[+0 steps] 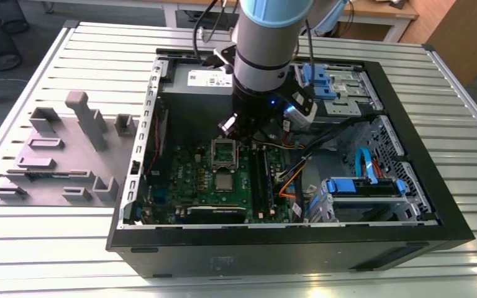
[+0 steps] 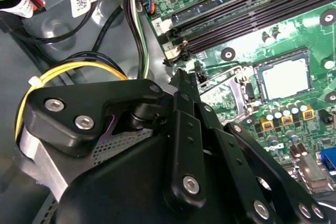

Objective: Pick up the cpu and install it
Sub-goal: 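Close the cpu cover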

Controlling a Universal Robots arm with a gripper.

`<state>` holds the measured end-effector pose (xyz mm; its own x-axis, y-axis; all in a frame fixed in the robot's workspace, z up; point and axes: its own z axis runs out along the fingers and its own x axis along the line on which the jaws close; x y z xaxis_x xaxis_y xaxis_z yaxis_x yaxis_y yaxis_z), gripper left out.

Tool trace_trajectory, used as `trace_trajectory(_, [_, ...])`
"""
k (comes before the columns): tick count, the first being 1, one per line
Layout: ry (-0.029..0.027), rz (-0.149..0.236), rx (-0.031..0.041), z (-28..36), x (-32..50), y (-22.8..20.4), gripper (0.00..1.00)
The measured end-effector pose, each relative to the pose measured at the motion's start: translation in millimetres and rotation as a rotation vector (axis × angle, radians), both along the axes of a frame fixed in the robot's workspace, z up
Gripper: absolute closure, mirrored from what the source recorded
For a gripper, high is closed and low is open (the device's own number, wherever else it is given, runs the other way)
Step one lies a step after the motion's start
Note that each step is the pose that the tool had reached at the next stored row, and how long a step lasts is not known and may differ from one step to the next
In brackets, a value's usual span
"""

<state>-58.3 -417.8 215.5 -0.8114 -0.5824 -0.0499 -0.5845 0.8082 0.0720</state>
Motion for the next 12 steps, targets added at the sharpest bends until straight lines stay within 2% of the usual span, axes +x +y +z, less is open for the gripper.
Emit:
trace_trajectory(3, [0.0001, 0.000, -0.0002, -2.3, 1.4, 1.9, 0.89])
trace_trajectory(8, [0.0000, 0.000, -0.0002, -6.2, 1.6, 7.6, 0.89])
trace_trajectory(12, [0.0001, 0.000, -0.0004, -7.7, 0.8, 8.5, 0.89])
